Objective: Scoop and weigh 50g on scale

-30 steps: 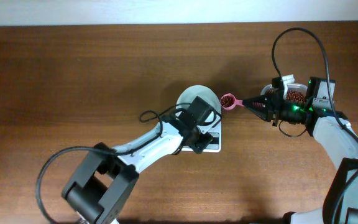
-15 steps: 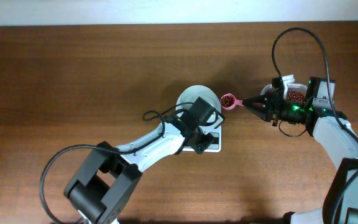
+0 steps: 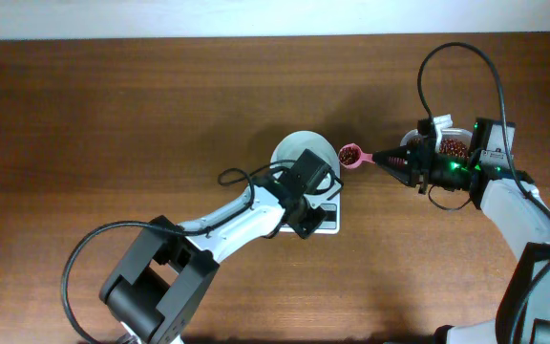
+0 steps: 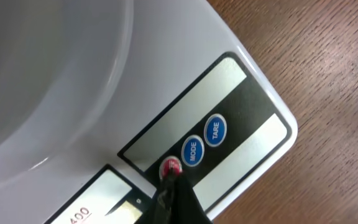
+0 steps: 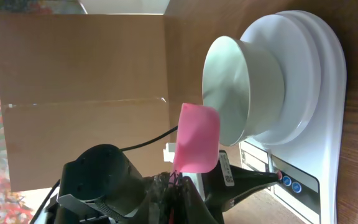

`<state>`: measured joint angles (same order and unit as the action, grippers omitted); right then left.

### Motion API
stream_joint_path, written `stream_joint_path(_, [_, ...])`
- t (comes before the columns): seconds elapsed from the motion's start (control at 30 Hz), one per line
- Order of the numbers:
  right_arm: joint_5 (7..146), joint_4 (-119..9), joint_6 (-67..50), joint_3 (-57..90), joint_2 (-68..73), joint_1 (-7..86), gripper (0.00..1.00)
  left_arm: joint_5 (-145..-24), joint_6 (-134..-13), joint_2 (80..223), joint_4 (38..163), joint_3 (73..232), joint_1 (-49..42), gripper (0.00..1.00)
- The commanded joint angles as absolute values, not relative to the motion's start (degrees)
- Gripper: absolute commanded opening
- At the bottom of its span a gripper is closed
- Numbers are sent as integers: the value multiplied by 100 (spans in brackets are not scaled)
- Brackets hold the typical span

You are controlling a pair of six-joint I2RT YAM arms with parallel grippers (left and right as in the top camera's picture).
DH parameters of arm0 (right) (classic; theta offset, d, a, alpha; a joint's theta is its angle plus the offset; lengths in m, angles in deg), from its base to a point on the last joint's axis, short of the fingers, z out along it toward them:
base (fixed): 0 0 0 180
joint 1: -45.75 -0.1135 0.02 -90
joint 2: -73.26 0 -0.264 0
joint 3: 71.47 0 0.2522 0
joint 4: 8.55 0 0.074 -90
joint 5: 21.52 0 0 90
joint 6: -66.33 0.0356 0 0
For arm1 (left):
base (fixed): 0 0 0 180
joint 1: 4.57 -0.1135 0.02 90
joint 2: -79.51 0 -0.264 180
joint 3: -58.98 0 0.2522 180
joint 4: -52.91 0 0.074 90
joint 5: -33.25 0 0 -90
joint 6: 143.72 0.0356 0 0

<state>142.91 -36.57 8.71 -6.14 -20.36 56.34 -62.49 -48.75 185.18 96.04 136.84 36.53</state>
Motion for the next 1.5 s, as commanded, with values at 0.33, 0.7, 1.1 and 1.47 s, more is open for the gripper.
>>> stream_joint_path(0.33, [14217,-3640,814,-605,-2075,5577,4,-6190,-4822,17722,9975,14097,3677,0])
stream_joint_path(0.7, [14215,-3640,816,-605,-2075,5577,4,-6000,-4827,18616,9973,14088,4016,0])
stream_joint_path(1.1, [14215,-3640,816,-605,-2075,5577,4,-5241,-4980,18796,9884,14088,4016,0])
stream_joint_path(1.47, [14215,-3640,816,-605,-2075,5577,4,-5440,-4980,18796,9890,14088,4027,0])
